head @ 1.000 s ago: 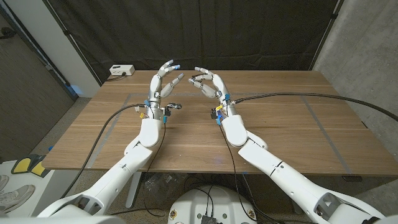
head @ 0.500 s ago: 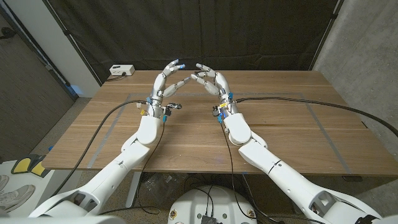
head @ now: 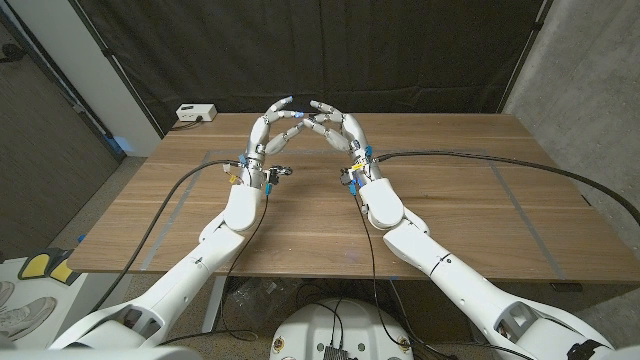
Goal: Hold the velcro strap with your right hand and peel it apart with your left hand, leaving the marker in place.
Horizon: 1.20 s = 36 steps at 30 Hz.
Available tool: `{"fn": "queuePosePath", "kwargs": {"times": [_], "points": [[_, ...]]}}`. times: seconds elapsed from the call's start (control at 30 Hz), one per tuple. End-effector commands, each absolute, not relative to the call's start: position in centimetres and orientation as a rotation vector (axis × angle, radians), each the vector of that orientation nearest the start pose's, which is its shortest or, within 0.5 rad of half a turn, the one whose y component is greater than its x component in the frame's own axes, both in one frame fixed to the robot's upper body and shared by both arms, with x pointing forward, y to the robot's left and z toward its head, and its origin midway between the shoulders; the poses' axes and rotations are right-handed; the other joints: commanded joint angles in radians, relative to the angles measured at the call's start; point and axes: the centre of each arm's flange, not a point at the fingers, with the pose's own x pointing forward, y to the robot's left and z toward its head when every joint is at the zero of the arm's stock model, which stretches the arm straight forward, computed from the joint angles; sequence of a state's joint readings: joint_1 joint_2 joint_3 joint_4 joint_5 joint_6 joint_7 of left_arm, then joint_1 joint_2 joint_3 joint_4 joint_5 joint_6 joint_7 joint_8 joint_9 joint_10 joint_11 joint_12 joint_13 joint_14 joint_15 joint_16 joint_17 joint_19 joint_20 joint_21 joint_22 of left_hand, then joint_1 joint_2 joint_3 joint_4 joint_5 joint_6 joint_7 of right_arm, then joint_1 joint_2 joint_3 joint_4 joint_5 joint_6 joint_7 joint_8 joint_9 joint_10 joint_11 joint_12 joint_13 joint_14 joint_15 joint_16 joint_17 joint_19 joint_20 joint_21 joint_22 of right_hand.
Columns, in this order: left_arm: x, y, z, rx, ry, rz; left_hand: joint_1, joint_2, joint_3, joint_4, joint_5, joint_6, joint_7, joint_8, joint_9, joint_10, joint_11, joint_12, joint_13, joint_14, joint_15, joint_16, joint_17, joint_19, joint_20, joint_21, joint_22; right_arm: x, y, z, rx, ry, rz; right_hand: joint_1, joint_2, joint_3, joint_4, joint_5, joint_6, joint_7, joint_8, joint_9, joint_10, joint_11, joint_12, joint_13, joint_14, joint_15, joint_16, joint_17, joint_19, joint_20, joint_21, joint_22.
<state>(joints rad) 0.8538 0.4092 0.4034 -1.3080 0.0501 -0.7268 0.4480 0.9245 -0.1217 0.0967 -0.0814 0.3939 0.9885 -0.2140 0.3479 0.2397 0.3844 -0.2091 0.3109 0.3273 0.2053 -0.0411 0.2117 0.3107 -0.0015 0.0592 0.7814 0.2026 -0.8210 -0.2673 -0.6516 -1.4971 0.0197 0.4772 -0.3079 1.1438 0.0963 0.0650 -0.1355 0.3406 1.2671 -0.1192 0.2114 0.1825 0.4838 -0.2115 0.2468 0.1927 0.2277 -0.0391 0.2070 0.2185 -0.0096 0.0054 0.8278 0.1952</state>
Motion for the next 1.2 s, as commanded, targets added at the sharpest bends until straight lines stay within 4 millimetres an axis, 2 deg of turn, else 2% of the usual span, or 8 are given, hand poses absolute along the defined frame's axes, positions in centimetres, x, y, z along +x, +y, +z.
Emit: {"fn": "queuePosePath", "kwargs": {"times": [0.03,0.3,0.4,0.53,0.7,0.93,1.03,1.2], "points": [[58.2,22.0,0.8,0.243,-1.150,0.032,0.000,0.000,-0.006,-0.001,0.008,0.010,-0.005,0.006,0.000,0.009,-0.001,0.006,0.005,0.010,-0.089,0.009,0.001,0.012,0.005,0.007,0.004,54.9,-3.5,1.1,-0.255,-1.064,0.390,0.006,-0.004,-0.001,-0.008,0.010,0.024,-0.003,0.020,0.006,0.011,-0.001,0.005,0.005,0.004,-0.097,-0.001,0.001,-0.009,-0.002,0.005,0.004],[57.8,22.1,1.0,0.293,-1.157,-0.027,0.066,0.006,0.006,-0.031,0.037,-0.035,-0.007,-0.018,-0.008,-0.018,-0.002,-0.003,0.005,-0.003,-0.097,-0.002,-0.002,0.022,-0.006,0.015,0.002,54.5,-3.6,1.2,-0.231,-1.082,0.377,0.008,-0.009,-0.001,-0.007,0.024,0.027,-0.006,0.021,0.006,0.016,-0.001,0.005,0.006,0.005,-0.104,-0.001,0.001,-0.009,-0.008,0.009,0.004],[57.9,22.4,1.1,0.296,-1.160,-0.076,0.122,0.086,0.052,-0.034,0.046,-0.080,-0.007,-0.043,-0.014,-0.035,-0.002,-0.007,0.006,-0.021,-0.093,-0.005,0.001,0.016,-0.008,0.024,0.005,54.6,-4.0,1.3,-0.206,-1.088,0.363,0.007,-0.010,-0.002,-0.006,0.027,0.027,-0.009,0.021,0.006,0.017,-0.001,0.005,0.006,0.006,-0.104,-0.001,0.001,-0.009,-0.008,0.010,0.004],[57.9,22.8,1.2,0.304,-1.165,-0.105,0.124,0.097,0.058,-0.031,0.023,-0.130,-0.005,-0.067,-0.019,-0.061,0.000,-0.016,0.007,-0.047,-0.085,-0.012,0.002,-0.006,-0.006,0.025,0.005,54.7,-4.5,1.5,-0.173,-1.091,0.353,0.006,-0.010,-0.003,-0.004,0.030,0.025,-0.014,0.020,0.005,0.017,-0.002,0.004,0.006,0.005,-0.105,-0.001,0.001,-0.008,-0.009,0.011,0.004],[58.0,22.8,1.2,0.328,-1.168,-0.146,0.036,0.057,0.013,0.004,-0.009,-0.189,-0.003,-0.094,-0.023,-0.098,0.005,-0.027,0.009,-0.075,-0.069,-0.013,0.004,-0.033,0.006,0.028,0.010,54.9,-4.9,1.8,-0.150,-1.095,0.349,0.002,-0.010,-0.003,-0.001,0.035,0.025,-0.017,0.020,0.005,0.018,-0.001,0.003,0.006,0.008,-0.105,0.000,0.002,-0.007,-0.008,0.014,0.004],[58.2,22.5,1.6,0.382,-1.170,-0.198,0.048,0.083,0.024,0.002,-0.034,-0.307,-0.003,-0.134,-0.020,-0.154,0.016,-0.045,0.012,-0.126,-0.044,-0.019,0.003,-0.073,0.026,0.029,0.013,55.8,-6.0,2.0,-0.069,-1.075,0.329,-0.003,-0.010,-0.005,0.003,0.040,0.020,-0.019,0.017,0.004,0.019,-0.001,0.003,0.006,0.012,-0.106,0.002,0.003,-0.003,-0.011,0.018,0.004],[58.3,22.4,1.5,0.366,-1.168,-0.176,0.022,0.038,-0.007,0.002,-0.043,-0.315,-0.003,-0.129,-0.018,-0.147,0.014,-0.041,0.013,-0.119,-0.045,-0.013,-0.001,-0.067,0.025,0.033,0.011,55.9,-5.8,2.1,-0.058,-1.076,0.356,-0.005,-0.010,-0.005,0.005,0.042,0.019,-0.019,0.017,0.004,0.021,0.000,0.003,0.007,0.015,-0.106,0.003,0.003,0.000,-0.012,0.020,0.004],[58.4,22.2,1.4,0.320,-1.162,-0.131,0.013,0.036,-0.022,0.007,-0.042,-0.238,-0.004,-0.087,-0.009,-0.091,0.004,-0.015,0.014,-0.080,-0.058,0.003,-0.005,-0.049,0.016,0.043,0.008,56.0,-4.6,2.3,-0.099,-1.080,0.416,-0.007,-0.009,-0.006,0.007,0.046,0.018,-0.018,0.016,0.004,0.025,0.000,0.004,0.007,0.017,-0.110,0.004,0.004,0.001,-0.015,0.022,0.005]]}}
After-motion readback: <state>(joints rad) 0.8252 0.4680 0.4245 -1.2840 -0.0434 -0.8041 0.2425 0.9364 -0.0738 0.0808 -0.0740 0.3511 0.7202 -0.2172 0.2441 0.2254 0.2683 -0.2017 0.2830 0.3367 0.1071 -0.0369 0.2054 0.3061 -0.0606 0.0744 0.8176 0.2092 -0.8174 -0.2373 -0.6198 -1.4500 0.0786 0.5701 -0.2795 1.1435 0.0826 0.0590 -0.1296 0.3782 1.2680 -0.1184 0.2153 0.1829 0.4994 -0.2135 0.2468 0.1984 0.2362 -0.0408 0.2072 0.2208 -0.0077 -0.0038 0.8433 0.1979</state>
